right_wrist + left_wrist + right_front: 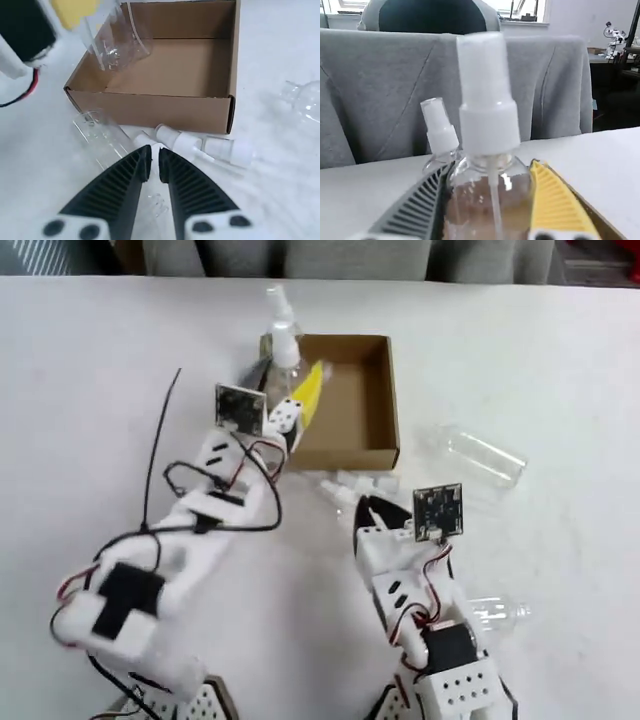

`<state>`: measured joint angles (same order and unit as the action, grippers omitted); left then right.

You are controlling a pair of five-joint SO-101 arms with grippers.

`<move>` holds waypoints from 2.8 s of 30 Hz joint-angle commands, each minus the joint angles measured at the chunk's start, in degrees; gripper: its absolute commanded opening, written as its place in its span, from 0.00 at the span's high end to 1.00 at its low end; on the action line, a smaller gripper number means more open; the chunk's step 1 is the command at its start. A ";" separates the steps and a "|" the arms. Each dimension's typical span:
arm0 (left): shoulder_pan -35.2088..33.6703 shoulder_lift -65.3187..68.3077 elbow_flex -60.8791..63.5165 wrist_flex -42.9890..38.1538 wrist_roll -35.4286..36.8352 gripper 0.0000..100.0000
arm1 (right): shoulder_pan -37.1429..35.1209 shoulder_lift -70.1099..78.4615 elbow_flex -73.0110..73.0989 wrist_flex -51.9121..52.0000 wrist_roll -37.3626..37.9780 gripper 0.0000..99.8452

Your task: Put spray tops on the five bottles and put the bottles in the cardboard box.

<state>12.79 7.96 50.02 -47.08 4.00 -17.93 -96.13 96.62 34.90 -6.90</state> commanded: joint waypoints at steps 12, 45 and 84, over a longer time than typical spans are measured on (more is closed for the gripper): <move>-3.30 14.55 -14.86 -1.85 0.70 0.98 | 0.31 -0.75 0.53 0.13 0.70 0.98; -3.65 17.45 -17.23 -1.49 -4.04 0.98 | 0.31 -0.40 0.53 0.13 0.70 0.98; -5.05 25.89 -18.20 -7.74 -4.48 0.98 | 0.48 -0.40 0.53 0.13 0.70 0.98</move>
<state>8.75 34.68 31.56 -53.49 0.13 -17.93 -96.31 96.62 34.90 -6.90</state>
